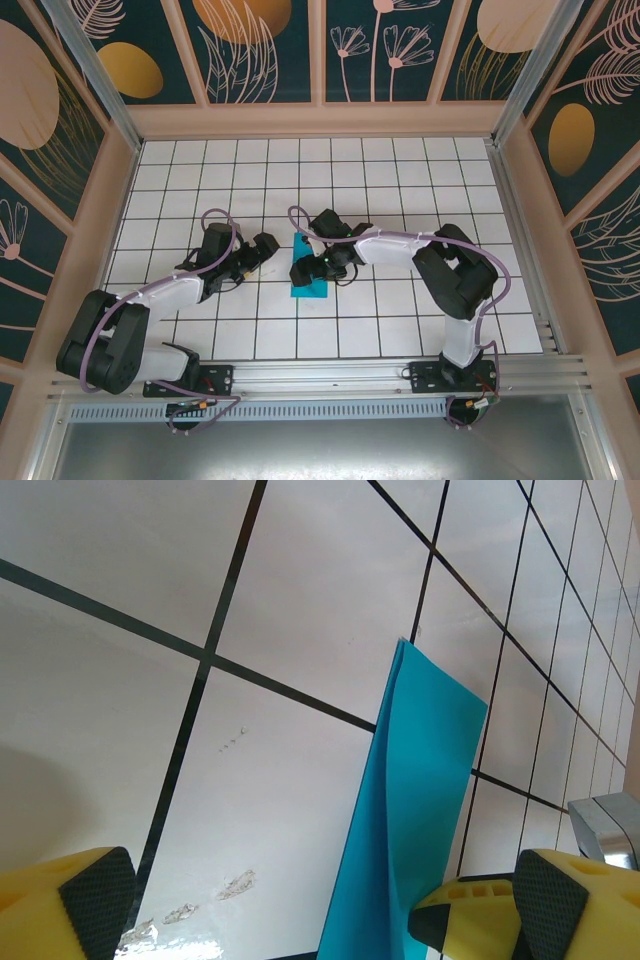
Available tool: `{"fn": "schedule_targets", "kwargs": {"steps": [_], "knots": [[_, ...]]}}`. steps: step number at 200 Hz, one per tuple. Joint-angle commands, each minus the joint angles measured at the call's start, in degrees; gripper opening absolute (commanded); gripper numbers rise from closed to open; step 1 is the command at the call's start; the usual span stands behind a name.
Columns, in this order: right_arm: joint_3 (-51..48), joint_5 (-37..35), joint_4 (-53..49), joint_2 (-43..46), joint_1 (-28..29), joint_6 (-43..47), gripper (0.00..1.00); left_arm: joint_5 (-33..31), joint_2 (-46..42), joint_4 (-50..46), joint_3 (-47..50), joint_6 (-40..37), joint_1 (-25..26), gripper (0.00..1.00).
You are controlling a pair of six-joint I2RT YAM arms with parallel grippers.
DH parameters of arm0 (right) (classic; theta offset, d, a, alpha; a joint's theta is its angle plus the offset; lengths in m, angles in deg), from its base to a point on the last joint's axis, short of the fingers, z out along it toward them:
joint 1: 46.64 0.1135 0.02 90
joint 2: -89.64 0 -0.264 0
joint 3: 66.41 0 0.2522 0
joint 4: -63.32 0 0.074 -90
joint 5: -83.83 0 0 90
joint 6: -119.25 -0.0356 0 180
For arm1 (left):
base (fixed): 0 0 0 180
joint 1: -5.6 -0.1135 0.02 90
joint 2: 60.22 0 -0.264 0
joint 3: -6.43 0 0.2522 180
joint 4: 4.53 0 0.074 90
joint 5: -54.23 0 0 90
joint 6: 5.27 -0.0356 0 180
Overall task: Fold a paper plane with a square sheet of paper (pick it up from the middle)
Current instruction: Fold the triangle a second time at the center of the table.
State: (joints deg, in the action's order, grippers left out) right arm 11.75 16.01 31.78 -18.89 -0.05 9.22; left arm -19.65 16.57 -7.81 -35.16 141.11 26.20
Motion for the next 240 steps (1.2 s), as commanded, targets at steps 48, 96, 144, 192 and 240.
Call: {"fn": "schedule_targets", "kwargs": {"steps": [48,96,144,192,240], "knots": [[-4.7,-12.4,-4.1,-7.8,-3.2,0.8,0.73,4.5,0.5,4.8,1.7,-0.8,-0.2,0.95],[-7.0,-7.6,-1.2,-6.3,-5.4,2.2,0.69,10.6,1.3,13.2,3.3,1.8,2.0,0.57],[-7.9,-5.4,-0.4,-5.1,-6.7,2.5,0.68,10.1,7.3,14.5,0.7,2.8,6.7,0.24],[-8.3,-4.8,0.1,-4.5,-6.9,2.5,0.67,10.3,12.8,16.5,-0.5,4.1,9.5,0.03],[-7.8,2.2,2.6,-2.6,-8.5,2.4,0.63,11.9,17.3,19.3,-0.4,5.2,10.7,0.00]]}}
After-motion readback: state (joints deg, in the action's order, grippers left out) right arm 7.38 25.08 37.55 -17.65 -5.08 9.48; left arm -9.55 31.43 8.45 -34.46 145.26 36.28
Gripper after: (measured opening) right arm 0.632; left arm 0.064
